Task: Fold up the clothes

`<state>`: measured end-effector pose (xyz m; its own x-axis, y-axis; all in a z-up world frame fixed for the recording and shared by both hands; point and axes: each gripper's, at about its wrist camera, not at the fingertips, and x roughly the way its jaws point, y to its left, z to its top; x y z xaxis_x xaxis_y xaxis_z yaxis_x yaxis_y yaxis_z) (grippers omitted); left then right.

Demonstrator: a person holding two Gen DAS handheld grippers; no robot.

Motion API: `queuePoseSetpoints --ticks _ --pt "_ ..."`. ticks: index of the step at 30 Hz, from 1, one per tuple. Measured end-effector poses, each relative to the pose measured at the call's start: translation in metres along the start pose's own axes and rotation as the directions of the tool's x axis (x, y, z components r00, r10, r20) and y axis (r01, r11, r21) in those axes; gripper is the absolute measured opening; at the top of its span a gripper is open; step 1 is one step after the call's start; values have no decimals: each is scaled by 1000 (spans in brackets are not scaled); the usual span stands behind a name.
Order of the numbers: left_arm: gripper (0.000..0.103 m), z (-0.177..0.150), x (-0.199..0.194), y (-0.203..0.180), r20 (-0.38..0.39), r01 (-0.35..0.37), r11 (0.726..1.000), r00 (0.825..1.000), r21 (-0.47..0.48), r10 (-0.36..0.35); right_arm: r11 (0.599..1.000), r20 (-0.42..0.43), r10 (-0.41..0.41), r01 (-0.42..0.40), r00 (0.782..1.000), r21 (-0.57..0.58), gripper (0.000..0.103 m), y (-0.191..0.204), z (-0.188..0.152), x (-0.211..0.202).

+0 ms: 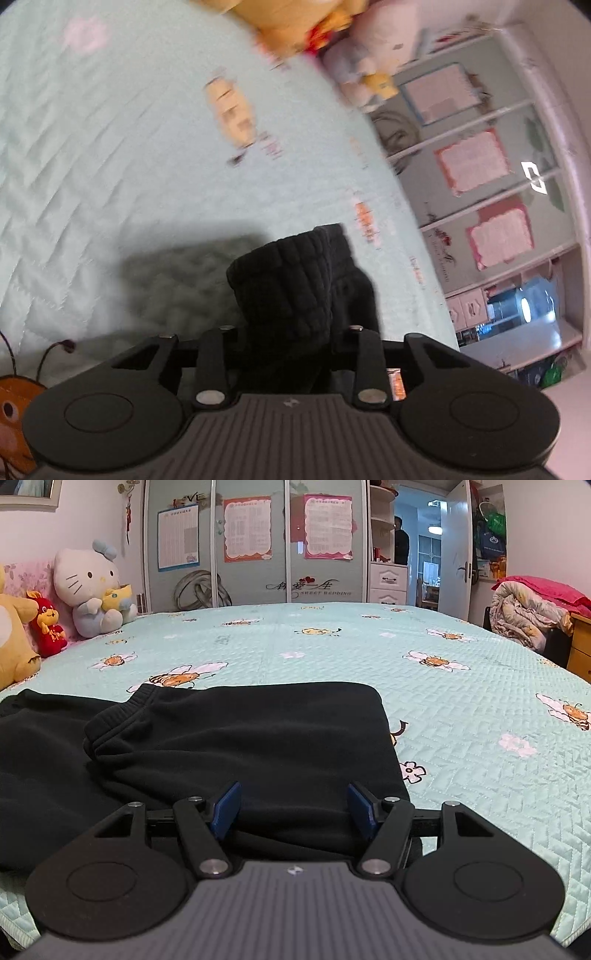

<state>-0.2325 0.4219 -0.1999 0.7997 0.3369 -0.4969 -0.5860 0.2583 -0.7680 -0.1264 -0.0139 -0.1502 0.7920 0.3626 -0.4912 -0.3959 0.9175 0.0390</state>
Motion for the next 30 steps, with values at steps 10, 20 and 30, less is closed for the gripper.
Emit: queuePoseSetpoints --ticks 10,20,30 --pt "33 -59 -61 -197 78 125 867 980 482 -185 992 28 32 -36 999 124 66 -25 -3 -6" --pt "35 -352 -50 -306 -126 170 203 969 964 -214 918 97 5 -43 995 394 66 -99 -3 -29" --pt "52 -462 -3 -252 -171 169 -29 983 985 -61 835 56 -109 61 992 547 66 -164 -31 -49"
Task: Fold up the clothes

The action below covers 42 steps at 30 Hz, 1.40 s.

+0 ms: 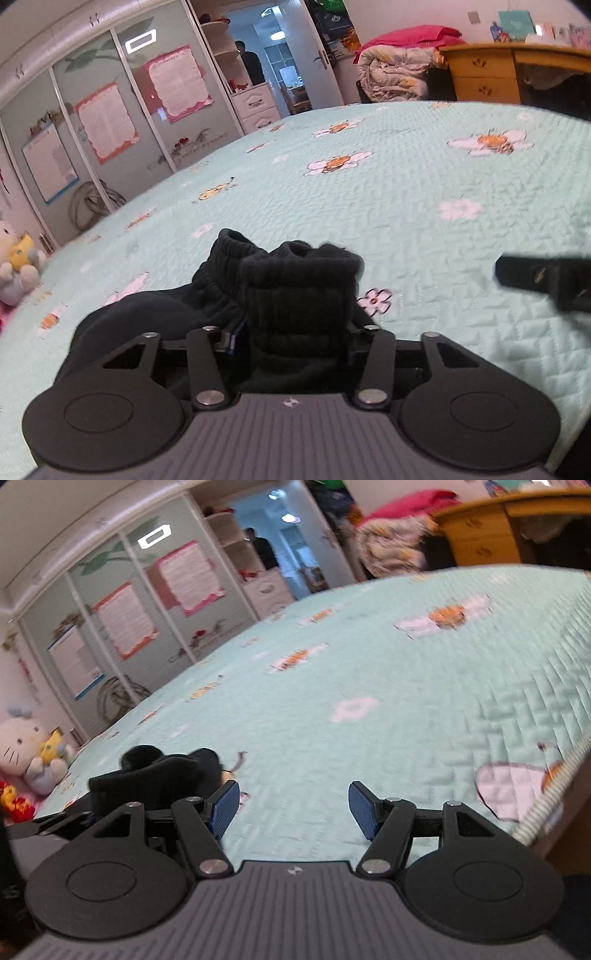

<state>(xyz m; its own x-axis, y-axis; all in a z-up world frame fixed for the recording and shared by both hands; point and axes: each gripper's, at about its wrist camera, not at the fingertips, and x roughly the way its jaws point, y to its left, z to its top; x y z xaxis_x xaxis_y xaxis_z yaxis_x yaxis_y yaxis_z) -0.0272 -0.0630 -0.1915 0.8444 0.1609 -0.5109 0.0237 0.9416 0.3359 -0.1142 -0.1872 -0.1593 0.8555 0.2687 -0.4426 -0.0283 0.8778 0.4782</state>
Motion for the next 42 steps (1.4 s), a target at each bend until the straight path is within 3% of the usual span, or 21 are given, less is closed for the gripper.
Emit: queuePoseSetpoints --ticks 2,4,7,9,12,13,15,19,22,25,28,30,31,33,38,40,42 --pt "53 -1 0 4 5 9 1000 1000 5 -9 1000 -1 5 -5 1000 3 66 2 0 3" --pt "61 -5 -3 3 7 16 1000 1000 19 -16 1000 9 15 -15 1000 -10 66 7 1 4" --pt "65 -8 -26 -13 5 29 998 1000 47 -29 998 43 33 -31 999 -46 66 15 8 -1" --pt "73 -12 -45 -14 20 30 997 999 73 -32 996 56 54 -50 997 -72 66 21 21 -6" --pt "79 -19 -67 -11 55 30 995 998 96 -35 982 48 176 -172 983 -75 66 32 52 -9" --pt "79 -20 -73 -7 58 32 995 998 95 -38 973 34 221 -218 975 -76 66 37 62 -8" --pt "79 -23 -81 1 53 44 996 997 80 -48 940 -102 325 -333 940 -79 66 57 82 12" --pt "79 -30 -92 25 28 19 1000 999 15 -20 905 -281 405 -426 870 -15 66 94 100 71" --pt "80 -37 -95 47 -4 -3 998 1000 -62 3 906 -373 407 -422 834 43 66 118 105 125" --pt "80 -43 -98 72 -41 -17 988 999 -151 11 926 -468 344 -377 814 25 66 137 93 170" --pt "80 -51 -99 92 -60 -21 976 998 -218 9 957 -552 217 -288 805 -44 65 151 70 200" --pt "80 -56 -100 101 -72 -26 967 997 -252 8 960 -536 186 -268 824 -78 58 153 64 200" --pt "80 -58 -100 105 -78 -26 962 997 -270 5 961 -519 180 -263 836 -91 30 154 63 197" --pt "80 -61 -101 111 -88 -15 950 996 -311 -13 958 -485 196 -272 852 -92 12 153 70 190" --pt "84 -63 -104 116 -65 -5 943 998 -334 -18 946 -320 298 -322 899 -23 9 128 110 153" --pt "84 -68 -96 114 -92 -3 938 995 -347 -31 961 -362 251 -276 898 -19 10 113 94 170" --pt "84 -71 -93 111 -113 -4 939 993 -344 -37 971 -432 212 -238 876 -5 13 98 70 191"
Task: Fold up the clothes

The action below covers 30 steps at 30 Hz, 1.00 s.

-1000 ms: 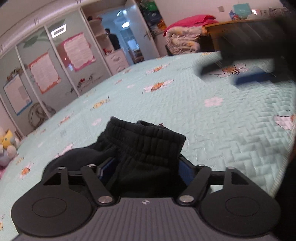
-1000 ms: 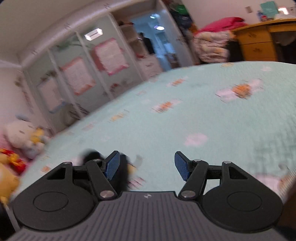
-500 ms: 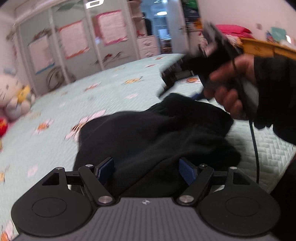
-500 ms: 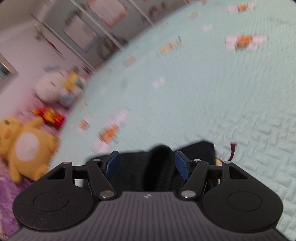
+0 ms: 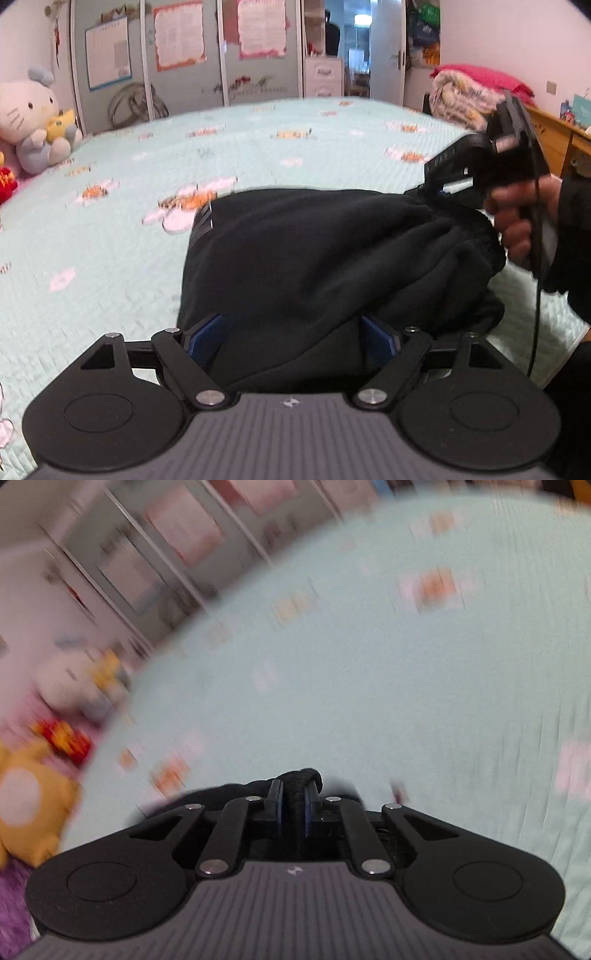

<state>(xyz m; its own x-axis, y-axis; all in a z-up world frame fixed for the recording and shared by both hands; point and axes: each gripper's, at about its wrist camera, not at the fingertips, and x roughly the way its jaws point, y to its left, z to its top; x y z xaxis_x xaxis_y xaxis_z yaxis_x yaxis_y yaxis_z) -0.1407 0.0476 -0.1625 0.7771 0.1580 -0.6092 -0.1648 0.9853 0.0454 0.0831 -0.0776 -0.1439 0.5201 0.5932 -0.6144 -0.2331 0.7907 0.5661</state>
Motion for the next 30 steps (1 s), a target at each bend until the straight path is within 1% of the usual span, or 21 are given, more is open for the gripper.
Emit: queuePoseSetpoints --ticks 2,4,7,9,11,13,14,15,16,17,19,21,22,23,24,25,26,27,28,29,30 --pt "84 -1 -4 1 3 -3 1000 1000 6 3 998 43 32 -34 999 55 24 -12 -7 -4" --pt "84 2 -8 5 14 -3 1000 1000 3 3 995 91 46 -53 995 81 25 -14 -9 -18" --pt "84 3 -17 12 42 7 1000 999 -11 -6 1000 180 0 -3 984 13 28 3 -16 -50" --pt "84 2 -21 15 60 30 999 998 -23 -28 995 256 66 -44 964 -92 28 25 -29 -79" --pt "85 1 -16 16 51 59 998 997 -24 -58 978 312 137 -78 940 -192 34 46 -42 -104" --pt "86 -7 -3 15 -9 83 996 997 -13 -83 961 280 185 -113 942 -253 38 55 -58 -106" --pt "86 -12 5 14 -43 95 995 995 -8 -95 957 236 162 -94 958 -273 37 54 -64 -96" --pt "86 -17 13 14 -76 107 994 991 -1 -107 957 204 106 -44 973 -286 36 49 -70 -85" --pt "86 -24 18 13 -96 114 993 989 12 -113 954 177 40 15 983 -299 26 40 -77 -72" --pt "86 -28 18 11 -97 112 993 989 34 -108 949 161 -12 62 987 -310 18 31 -83 -62" --pt "86 -31 12 8 -86 106 992 991 66 -100 957 190 -11 66 982 -284 18 22 -85 -67" --pt "88 -26 4 9 -68 124 991 990 58 -120 958 222 -29 91 975 -272 21 32 -81 -83" --pt "89 -25 3 9 -59 142 989 989 51 -139 947 260 -28 109 965 -302 24 44 -80 -94" --pt "91 -24 3 10 -56 155 987 987 45 -152 936 288 -3 104 958 -336 27 56 -81 -103" --pt "92 -26 8 9 -72 156 987 986 44 -153 924 299 37 82 953 -373 30 70 -81 -110" --pt "92 -28 13 8 -89 157 987 984 44 -153 911 304 73 61 950 -409 38 83 -82 -114" --pt "89 -31 17 6 -105 151 988 984 44 -145 896 284 94 43 954 -442 42 93 -86 -114" --pt "86 -32 13 5 -98 137 990 986 41 -133 876 244 104 28 964 -481 47 100 -93 -107" --pt "85 -30 5 9 -69 135 990 989 27 -133 852 203 97 25 974 -523 47 105 -100 -100" --pt "86 -28 -3 13 -40 133 991 990 13 -132 816 167 42 63 985 -574 47 105 -110 -92" --pt "87 -26 -9 18 -16 130 991 991 -1 -131 775 144 -19 105 989 -623 46 104 -120 -85"
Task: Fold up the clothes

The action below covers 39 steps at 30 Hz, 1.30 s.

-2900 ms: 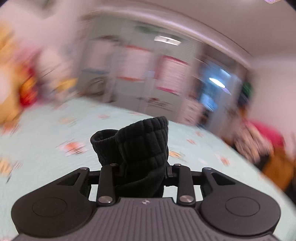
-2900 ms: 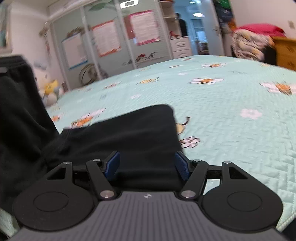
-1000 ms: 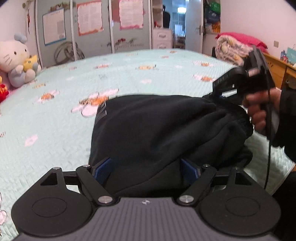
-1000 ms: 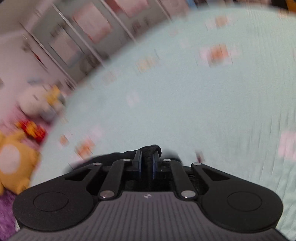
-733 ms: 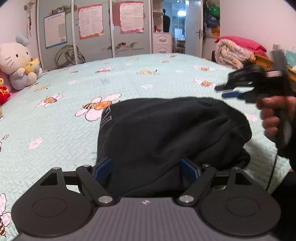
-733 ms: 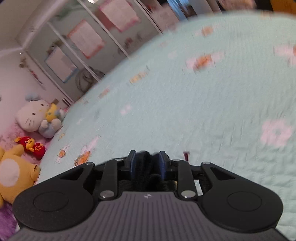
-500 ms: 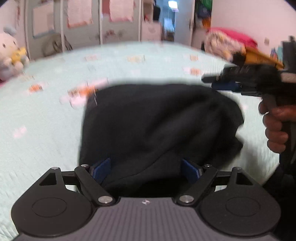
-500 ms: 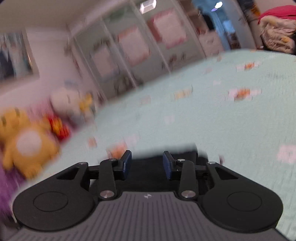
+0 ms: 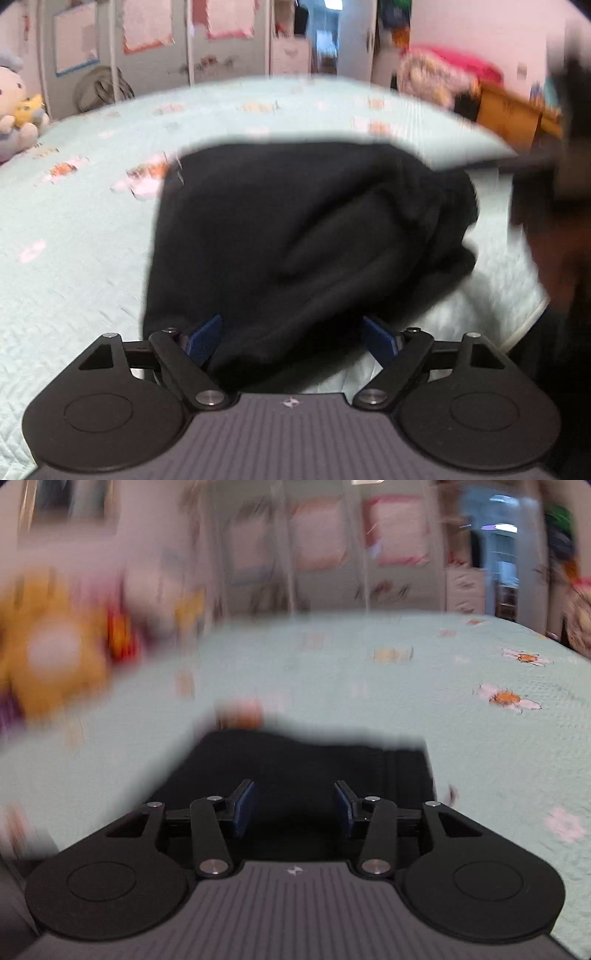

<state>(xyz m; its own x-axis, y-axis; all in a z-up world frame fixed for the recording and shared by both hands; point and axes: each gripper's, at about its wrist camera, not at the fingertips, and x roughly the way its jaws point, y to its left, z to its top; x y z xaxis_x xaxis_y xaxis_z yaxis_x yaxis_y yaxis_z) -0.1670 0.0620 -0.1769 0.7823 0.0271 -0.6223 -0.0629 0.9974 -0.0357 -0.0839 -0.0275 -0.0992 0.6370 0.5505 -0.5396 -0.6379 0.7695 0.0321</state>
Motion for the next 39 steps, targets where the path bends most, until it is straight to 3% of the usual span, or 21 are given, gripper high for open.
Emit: queuePoseSetpoints --ticks 3,7,9,11,14,17,19,23,26,28,33,36,39 --pt "89 3 -12 17 32 -13 999 999 -52 14 986 -3 -82 80 997 -148 45 7 -33 -15" --pt "88 2 -3 30 -19 -11 991 1000 -133 9 960 -13 -153 146 988 -240 61 29 -54 -36" --pt "88 5 -8 28 6 7 991 1000 -136 -7 953 5 -180 175 984 -247 59 38 -60 -48" --pt "89 7 -10 21 30 30 993 999 -113 -27 965 77 -144 158 986 -208 59 46 -56 -65" --pt "89 3 3 15 -22 33 997 999 -66 -34 971 104 -99 119 990 -209 60 56 -49 -64" --pt "89 -5 -5 17 -26 21 999 999 -50 -23 956 -42 -149 133 988 -261 57 47 -64 -35" --pt "89 -5 -17 20 3 24 999 1000 -48 -23 967 -82 -145 124 986 -221 55 34 -67 -38" --pt "91 4 -21 26 73 31 997 997 -76 -25 975 70 -117 128 991 -184 60 35 -44 -69" --pt "90 6 -3 26 12 19 996 1000 -90 -18 977 150 -109 133 983 -164 65 36 -21 -59" --pt "87 3 4 27 -26 11 994 1000 -112 -14 983 121 -116 131 986 -129 65 25 -14 -34" --pt "89 12 -21 38 73 -6 991 997 -134 15 979 -7 -183 182 983 -89 65 -1 -16 22" --pt "91 20 -27 48 128 8 986 992 -166 13 986 33 -161 163 986 -42 65 4 -11 4" --pt "91 20 -6 39 84 26 989 996 -146 -14 995 107 -91 94 990 -28 65 19 18 -3"
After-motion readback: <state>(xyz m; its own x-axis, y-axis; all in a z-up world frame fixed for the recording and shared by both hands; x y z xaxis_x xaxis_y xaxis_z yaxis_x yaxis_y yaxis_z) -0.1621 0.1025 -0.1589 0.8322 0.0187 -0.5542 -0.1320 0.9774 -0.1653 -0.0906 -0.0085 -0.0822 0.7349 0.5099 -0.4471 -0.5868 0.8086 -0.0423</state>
